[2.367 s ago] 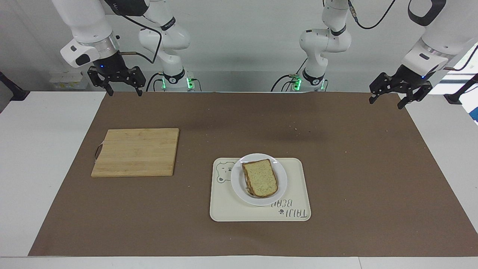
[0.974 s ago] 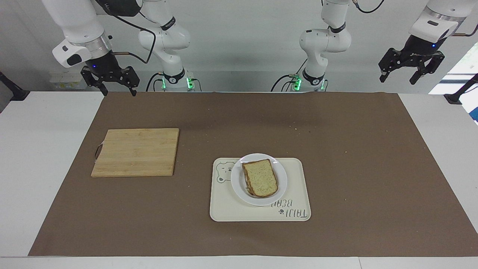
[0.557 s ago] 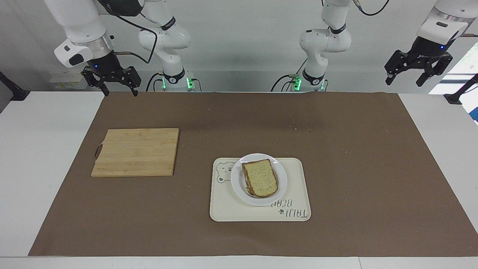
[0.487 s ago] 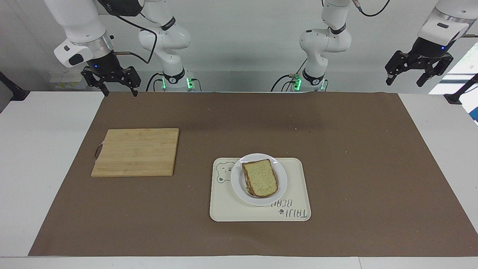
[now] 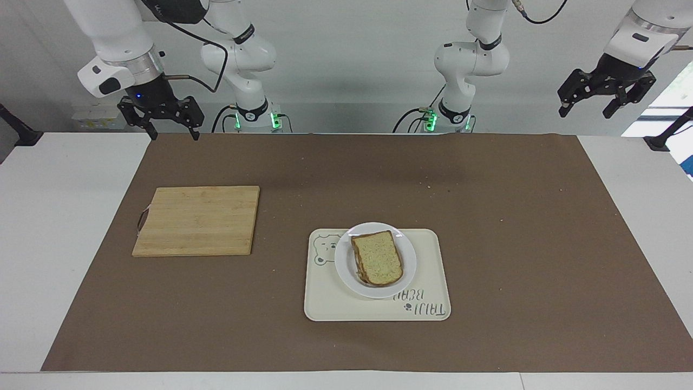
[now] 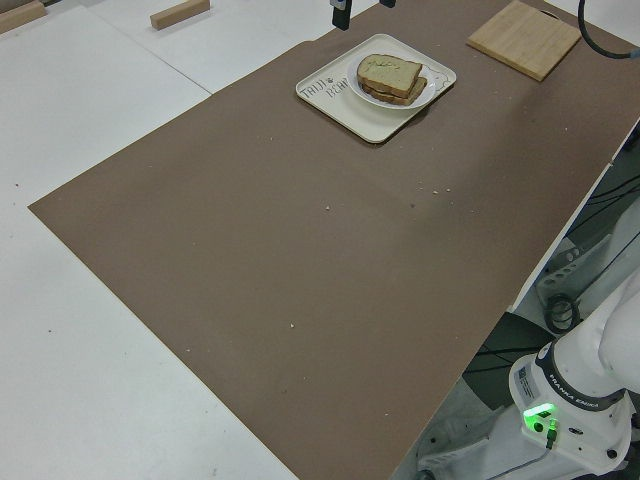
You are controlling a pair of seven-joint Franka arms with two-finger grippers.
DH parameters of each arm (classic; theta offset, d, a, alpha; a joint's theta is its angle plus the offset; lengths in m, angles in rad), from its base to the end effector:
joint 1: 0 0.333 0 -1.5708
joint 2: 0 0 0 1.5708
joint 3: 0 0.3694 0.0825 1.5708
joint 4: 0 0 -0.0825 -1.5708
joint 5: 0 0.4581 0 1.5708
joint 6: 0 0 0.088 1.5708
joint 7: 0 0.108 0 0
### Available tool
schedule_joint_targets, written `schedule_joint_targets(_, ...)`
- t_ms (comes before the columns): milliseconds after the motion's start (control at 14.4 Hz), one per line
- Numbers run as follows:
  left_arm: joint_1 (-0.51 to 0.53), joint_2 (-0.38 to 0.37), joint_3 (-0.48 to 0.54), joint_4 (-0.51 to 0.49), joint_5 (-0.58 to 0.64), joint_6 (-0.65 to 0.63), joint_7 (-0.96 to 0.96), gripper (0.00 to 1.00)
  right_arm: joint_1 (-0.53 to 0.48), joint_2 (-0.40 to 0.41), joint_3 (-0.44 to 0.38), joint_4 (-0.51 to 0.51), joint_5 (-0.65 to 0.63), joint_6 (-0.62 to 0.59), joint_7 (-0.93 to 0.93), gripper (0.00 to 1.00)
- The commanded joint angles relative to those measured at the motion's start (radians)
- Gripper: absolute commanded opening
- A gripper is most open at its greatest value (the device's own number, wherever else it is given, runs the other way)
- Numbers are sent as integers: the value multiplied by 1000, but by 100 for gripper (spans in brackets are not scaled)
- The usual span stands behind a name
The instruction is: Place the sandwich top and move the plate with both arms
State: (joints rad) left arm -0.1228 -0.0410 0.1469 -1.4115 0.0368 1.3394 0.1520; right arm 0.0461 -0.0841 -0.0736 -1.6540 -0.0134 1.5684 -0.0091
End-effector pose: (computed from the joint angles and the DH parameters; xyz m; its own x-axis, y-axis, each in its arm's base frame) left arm 0.5842 0.0212 0.7666 0.9922 -0.1194 -0.0356 -0.1204 -0.9924 -0.0250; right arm 0.5968 -0.0199 0.6827 0.9998 -0.0182 -0.0018 -0.0181 -0.9998 0.0072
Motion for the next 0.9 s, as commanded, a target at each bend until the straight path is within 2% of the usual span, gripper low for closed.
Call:
schedule_joint_targets(0, -6, -68, -7, -98, 28, 30, -12, 100, -8, -17, -3, -20, 6, 15, -19, 100)
schedule_joint_targets(209, -8, -68, -9, -98, 15, 35, -23, 100, -8, -17, -3, -20, 6, 34, -19, 100)
schedule_joint_targets(418, -8, -66, -6, -93, -70, 38, -25, 100, -5, -9, -3, -12, 6, 44, -20, 100)
schedule_joint_targets(835, -9, -51, -6, -83, -60, 20, -12, 100, 3, -14, 9, -7, 30, 27, -15, 100)
